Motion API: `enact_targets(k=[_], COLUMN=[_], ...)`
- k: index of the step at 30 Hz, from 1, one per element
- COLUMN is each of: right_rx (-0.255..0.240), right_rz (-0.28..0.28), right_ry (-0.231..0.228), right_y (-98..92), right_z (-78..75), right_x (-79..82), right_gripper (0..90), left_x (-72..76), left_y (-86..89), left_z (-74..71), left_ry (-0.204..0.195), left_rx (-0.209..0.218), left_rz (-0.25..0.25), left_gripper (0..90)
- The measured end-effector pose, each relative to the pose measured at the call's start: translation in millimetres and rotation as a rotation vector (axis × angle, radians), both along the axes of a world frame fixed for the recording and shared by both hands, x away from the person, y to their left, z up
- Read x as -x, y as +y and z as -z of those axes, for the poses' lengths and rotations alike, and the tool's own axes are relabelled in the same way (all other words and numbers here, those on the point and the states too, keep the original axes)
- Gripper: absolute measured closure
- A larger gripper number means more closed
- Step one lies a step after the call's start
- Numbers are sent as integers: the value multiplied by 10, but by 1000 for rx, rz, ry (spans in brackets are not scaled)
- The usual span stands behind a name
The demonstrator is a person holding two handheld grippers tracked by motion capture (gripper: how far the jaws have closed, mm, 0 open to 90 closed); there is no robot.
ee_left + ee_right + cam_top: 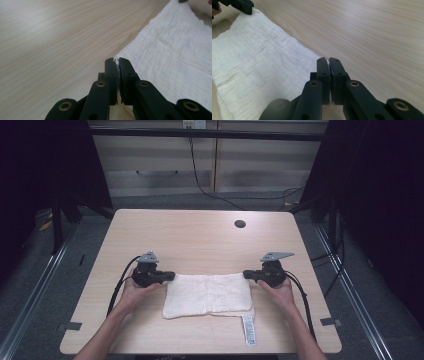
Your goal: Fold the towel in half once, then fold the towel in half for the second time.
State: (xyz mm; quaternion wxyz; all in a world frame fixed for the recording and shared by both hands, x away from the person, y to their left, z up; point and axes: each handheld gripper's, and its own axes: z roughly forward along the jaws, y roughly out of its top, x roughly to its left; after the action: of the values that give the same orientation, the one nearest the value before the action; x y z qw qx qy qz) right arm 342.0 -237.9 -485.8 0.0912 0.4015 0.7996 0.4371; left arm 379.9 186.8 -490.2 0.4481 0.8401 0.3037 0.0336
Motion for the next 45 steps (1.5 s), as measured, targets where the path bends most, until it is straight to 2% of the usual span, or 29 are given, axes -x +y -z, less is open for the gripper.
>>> enact_targets(k=[11, 16, 23, 27, 33, 40, 45], right_rx=[-31, -39, -51, -56, -46, -35, -31], right_rz=[7, 0, -3, -3, -42, -74, -68], right_ry=[-30, -55, -88, -101, -138, -148, -153], right_y=[-2, 6, 23, 31, 66, 97, 99], right_z=[-88, -154, -254, -290, -397, -446, -442], right_x=[-9, -2, 36, 61, 141, 221, 258], right_gripper=[875, 876, 876, 877, 877, 877, 877], left_x=[-52, -18, 26, 32, 20, -23, -11], left_y=[87, 99, 114, 130, 127, 132, 126], left_z=[-118, -204, -269, -285, -291, -271, -284], left_ry=[-21, -42, -62, -60, -67, -59, -58], left_rx=[60, 81, 93, 96, 98, 105, 112], left_rz=[-20, -16, -19, -26, -28, -30, -37], left_gripper=[862, 862, 862, 862, 862, 863, 863])
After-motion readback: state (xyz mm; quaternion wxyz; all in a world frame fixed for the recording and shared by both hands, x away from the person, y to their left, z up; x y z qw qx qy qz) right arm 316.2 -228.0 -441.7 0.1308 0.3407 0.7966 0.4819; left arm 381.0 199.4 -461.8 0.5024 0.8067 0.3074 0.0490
